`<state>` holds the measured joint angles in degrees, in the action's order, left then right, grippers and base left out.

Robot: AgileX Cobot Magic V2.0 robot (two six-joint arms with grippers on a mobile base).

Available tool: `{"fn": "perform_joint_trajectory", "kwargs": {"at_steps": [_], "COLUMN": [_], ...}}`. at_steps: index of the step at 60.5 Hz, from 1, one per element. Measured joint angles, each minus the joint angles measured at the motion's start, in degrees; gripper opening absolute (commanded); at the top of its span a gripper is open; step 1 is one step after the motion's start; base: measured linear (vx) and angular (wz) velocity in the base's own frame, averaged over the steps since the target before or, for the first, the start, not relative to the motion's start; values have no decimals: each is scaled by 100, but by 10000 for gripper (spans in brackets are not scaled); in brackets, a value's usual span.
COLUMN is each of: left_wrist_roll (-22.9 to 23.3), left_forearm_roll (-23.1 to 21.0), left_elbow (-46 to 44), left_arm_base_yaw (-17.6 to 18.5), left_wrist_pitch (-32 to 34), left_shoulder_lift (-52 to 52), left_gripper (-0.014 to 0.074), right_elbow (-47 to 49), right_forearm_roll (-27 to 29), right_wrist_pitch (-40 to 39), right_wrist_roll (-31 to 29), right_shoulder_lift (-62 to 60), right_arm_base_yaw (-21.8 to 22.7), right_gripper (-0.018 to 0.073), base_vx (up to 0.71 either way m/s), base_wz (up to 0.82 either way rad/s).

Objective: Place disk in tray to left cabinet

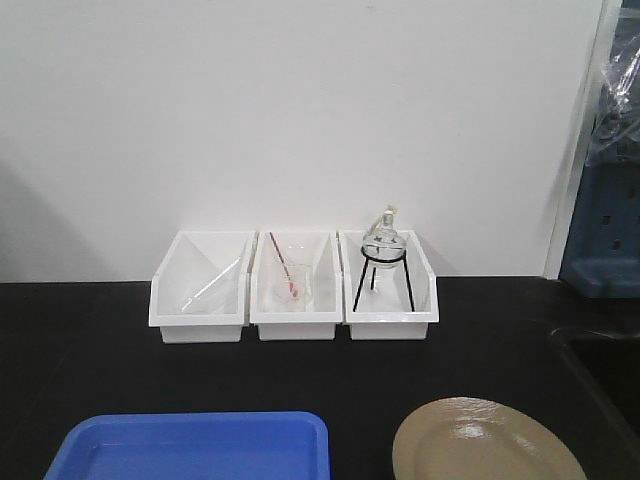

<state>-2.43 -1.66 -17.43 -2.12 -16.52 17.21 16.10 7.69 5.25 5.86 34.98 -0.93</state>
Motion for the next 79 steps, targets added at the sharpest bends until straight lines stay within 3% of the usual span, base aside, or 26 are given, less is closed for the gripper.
{"fn": "perform_joint_trajectory", "kwargs": {"at_steps": [11, 20, 38, 56, 79], "left_wrist_roll": [0, 0, 0, 0, 0], "left_forearm_roll": [0, 0, 0, 0, 0], "left_elbow": [0, 0, 0, 0, 0], "left_arm_base_yaw": [0, 0, 0, 0, 0], "left_wrist_pitch": [0, 0, 0, 0, 0], "left_shoulder_lift": [0, 0, 0, 0, 0], "left_gripper": [275, 275, 275, 275, 275], "right_elbow": [0, 0, 194, 963, 1479], "right_forearm_roll": [1554, 2779, 4220, 4421, 4428], "right_wrist_pitch": [88, -30, -137, -138, 145], "right_wrist_roll": [652, 755, 755, 749, 749], "right_shoulder_lift": [587, 1368, 3288, 4320, 5261], "right_arm_base_yaw": [0, 0, 0, 0, 0], "right_gripper": [459, 459, 459, 451, 305], "base_vx": [0, 0, 0, 0, 0], "base_wz": [0, 0, 0, 0, 0]}}
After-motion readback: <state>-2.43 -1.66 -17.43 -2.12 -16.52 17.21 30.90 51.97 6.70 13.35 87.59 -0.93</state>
